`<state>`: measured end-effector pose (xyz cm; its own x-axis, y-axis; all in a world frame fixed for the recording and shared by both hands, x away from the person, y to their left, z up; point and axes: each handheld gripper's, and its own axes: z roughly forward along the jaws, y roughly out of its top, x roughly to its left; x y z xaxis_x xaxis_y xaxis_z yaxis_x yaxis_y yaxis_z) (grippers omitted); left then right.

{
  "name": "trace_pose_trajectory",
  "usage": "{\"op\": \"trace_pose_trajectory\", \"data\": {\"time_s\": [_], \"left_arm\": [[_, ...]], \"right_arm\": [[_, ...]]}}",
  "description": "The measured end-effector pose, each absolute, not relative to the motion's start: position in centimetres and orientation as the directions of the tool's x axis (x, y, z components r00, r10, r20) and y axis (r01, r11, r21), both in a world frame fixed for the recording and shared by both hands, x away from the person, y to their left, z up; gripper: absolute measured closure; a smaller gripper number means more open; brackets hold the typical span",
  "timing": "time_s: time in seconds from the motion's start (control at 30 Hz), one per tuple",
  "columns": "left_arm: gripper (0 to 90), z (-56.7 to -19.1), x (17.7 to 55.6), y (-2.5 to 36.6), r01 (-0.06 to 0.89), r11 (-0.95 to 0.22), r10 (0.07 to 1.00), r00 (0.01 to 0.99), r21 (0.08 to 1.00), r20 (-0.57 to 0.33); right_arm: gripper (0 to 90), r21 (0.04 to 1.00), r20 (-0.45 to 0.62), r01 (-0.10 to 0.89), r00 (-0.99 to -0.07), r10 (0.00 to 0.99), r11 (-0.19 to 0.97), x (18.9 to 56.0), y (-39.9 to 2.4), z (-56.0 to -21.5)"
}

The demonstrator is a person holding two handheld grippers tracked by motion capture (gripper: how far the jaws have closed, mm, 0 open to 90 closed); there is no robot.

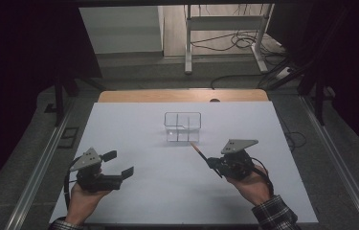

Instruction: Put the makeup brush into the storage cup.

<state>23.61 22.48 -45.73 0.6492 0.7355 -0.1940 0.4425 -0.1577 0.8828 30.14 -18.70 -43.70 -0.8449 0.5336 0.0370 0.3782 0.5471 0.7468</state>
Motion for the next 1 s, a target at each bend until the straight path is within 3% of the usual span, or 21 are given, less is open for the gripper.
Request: {"op": "trace_pose_trajectory", "data": {"time_s": [0.5, 1.0], "left_arm": [[14.8, -45.1, 26.4, 19.9, 0.444, -0.105, 0.683, 0.683, 0.89, -0.26], [20.7, -45.0, 27.6, 17.9, 0.438, -0.109, 0.645, 0.714, 0.892, -0.271]], "right_arm": [[83.6, 0.772, 0.036, 0.362, -0.846, 0.532, 0.523, 29.9, -18.3, -43.6], [83.5, 0.785, 0.047, 0.358, -0.848, 0.528, 0.506, 29.8, -17.6, -43.6]]}}
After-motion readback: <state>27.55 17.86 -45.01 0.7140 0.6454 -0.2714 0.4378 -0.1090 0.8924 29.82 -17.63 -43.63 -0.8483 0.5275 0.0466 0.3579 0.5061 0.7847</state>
